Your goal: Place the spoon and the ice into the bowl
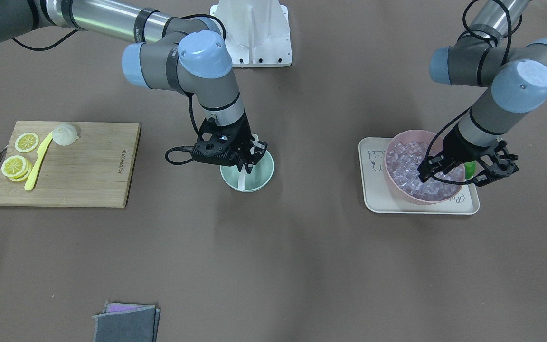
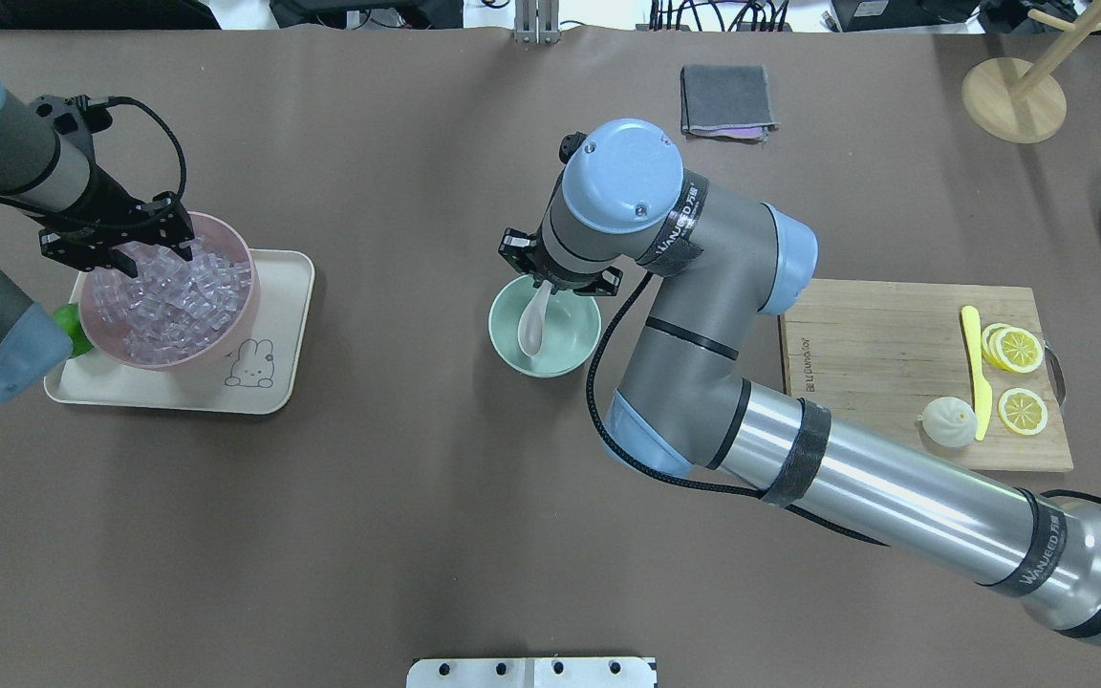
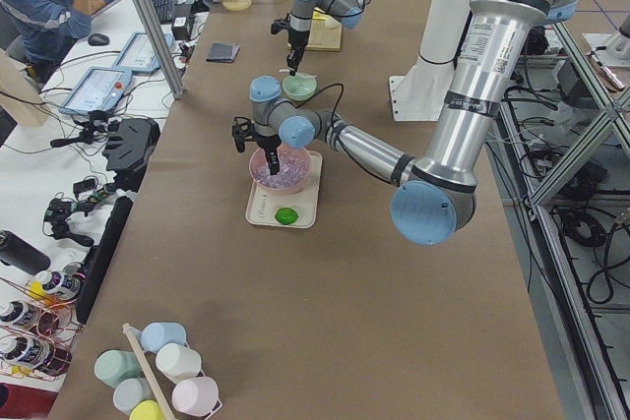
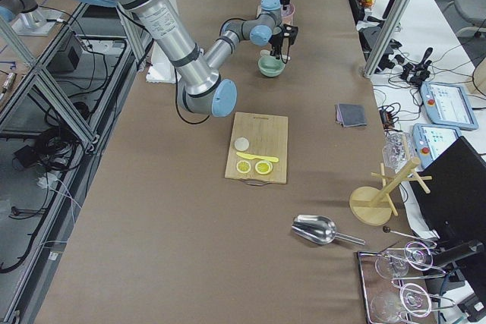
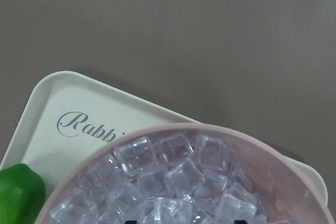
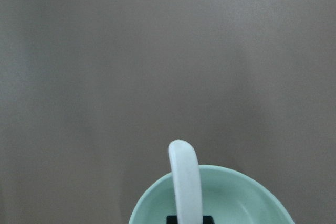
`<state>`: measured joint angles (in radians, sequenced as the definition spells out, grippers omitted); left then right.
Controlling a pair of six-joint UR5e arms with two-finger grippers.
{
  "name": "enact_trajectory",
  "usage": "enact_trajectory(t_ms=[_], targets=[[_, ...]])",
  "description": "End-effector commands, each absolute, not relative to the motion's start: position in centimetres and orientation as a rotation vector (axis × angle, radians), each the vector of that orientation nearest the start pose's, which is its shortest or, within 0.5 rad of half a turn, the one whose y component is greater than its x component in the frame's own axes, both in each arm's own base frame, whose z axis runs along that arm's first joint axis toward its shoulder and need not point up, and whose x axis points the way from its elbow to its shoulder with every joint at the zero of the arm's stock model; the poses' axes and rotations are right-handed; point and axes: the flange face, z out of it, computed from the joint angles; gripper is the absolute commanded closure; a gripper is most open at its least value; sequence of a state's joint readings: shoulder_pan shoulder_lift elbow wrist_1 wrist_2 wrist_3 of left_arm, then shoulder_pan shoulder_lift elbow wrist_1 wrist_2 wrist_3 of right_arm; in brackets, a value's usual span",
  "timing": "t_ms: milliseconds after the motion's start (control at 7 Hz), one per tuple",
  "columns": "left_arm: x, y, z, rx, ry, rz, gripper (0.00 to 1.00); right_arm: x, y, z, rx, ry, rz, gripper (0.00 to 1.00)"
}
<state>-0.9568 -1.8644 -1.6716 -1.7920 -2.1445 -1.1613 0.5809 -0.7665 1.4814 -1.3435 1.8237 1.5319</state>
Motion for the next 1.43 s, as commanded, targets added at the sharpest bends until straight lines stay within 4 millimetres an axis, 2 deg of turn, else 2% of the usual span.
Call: enact_trajectory(t_ms=[0,143,286,429,571,714,857,1000,1143,1286], targets=[[29.1,-55.0,43.4,-0.059,0.811,-0.339,0.34,-56.1,-50.0,18.0,0.089,-0.963,0.396,1.00],[29.3,-55.2,43.7,-0.063,0.807,-0.343,0.34,-56.1,-50.0,18.2,0.093,-0.958,0.394,0.50],[29.3,-55.2,43.6,-0.063,0.809,-0.346,0.39,-55.8,-49.7,17.6,0.102,-0.980,0.384,0.00],[29.3,-55.2,43.6,-0.064,0.809,-0.348,0.52,-55.5,-49.7,17.3,0.105,-0.989,0.382,0.00],[29.2,-55.2,43.5,-0.064,0.809,-0.352,0.86,-54.7,-49.6,16.6,0.106,-1.003,0.381,0.00],[29.2,-55.2,43.4,-0.063,0.810,-0.351,1.00,-53.7,-49.6,16.4,0.107,-1.010,0.383,0.00],[29.3,-55.2,42.6,-0.062,0.823,-0.346,1.00,-51.9,-49.8,16.9,0.086,-1.024,0.378,0.00],[28.9,-54.8,40.8,-0.044,0.845,-0.335,1.00,-48.8,-50.5,18.2,0.067,-1.036,0.379,0.00],[28.0,-53.4,37.9,-0.031,0.885,-0.317,1.00,-43.7,-50.6,21.5,0.076,-1.032,0.324,0.00],[28.7,-53.8,33.8,-0.044,0.914,-0.322,1.00,-38.1,-50.2,24.9,0.085,-1.006,0.262,0.00]])
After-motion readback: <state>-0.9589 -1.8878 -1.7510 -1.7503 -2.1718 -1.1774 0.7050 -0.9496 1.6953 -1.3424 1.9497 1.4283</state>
